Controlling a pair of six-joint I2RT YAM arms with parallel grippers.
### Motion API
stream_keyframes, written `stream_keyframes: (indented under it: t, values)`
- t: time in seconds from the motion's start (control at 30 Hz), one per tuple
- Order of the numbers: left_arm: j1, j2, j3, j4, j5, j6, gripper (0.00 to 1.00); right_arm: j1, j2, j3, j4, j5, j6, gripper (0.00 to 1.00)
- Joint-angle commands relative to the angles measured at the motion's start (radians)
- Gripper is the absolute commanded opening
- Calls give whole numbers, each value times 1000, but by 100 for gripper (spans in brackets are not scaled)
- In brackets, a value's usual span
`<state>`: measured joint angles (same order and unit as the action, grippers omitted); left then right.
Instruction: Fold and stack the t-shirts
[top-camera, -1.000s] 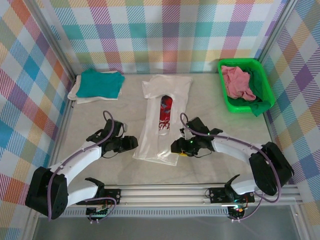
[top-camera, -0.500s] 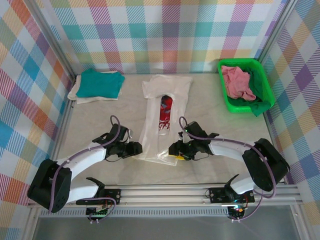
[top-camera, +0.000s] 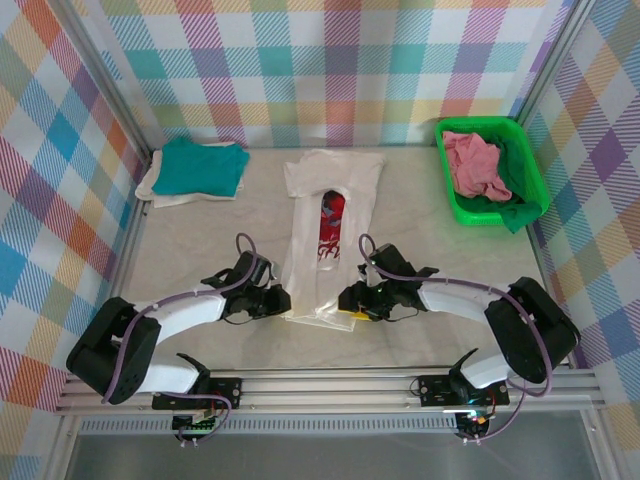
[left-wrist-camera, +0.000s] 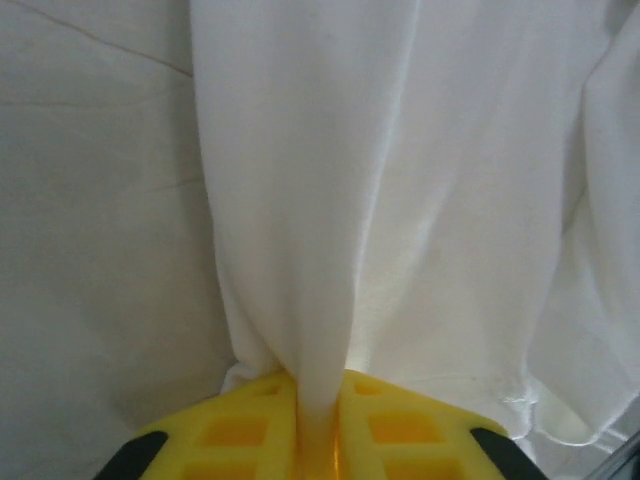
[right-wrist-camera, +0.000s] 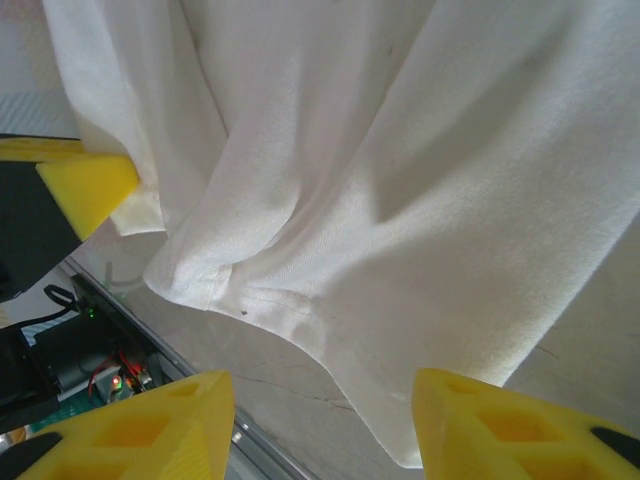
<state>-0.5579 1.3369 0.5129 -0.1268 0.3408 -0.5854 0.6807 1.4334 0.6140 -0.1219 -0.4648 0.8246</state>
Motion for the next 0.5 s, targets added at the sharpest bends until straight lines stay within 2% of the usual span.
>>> stream_keyframes:
  t: [0.0, 0.17, 0.33, 0.47]
  values:
    - [-23, -26, 0, 34, 5, -47, 3, -21, -57, -1, -53, 39, -31, 51]
    - [-23, -120, -7, -11, -47, -64, 0, -49, -79, -8, -121, 29, -25, 51]
    - [-23, -119, -27, 0, -25, -88, 0, -27, -125, -65, -165, 28, 47, 51]
    - [-25, -107, -63, 56, -14, -100, 0, -23, -106, -83, -112, 0, 71, 52]
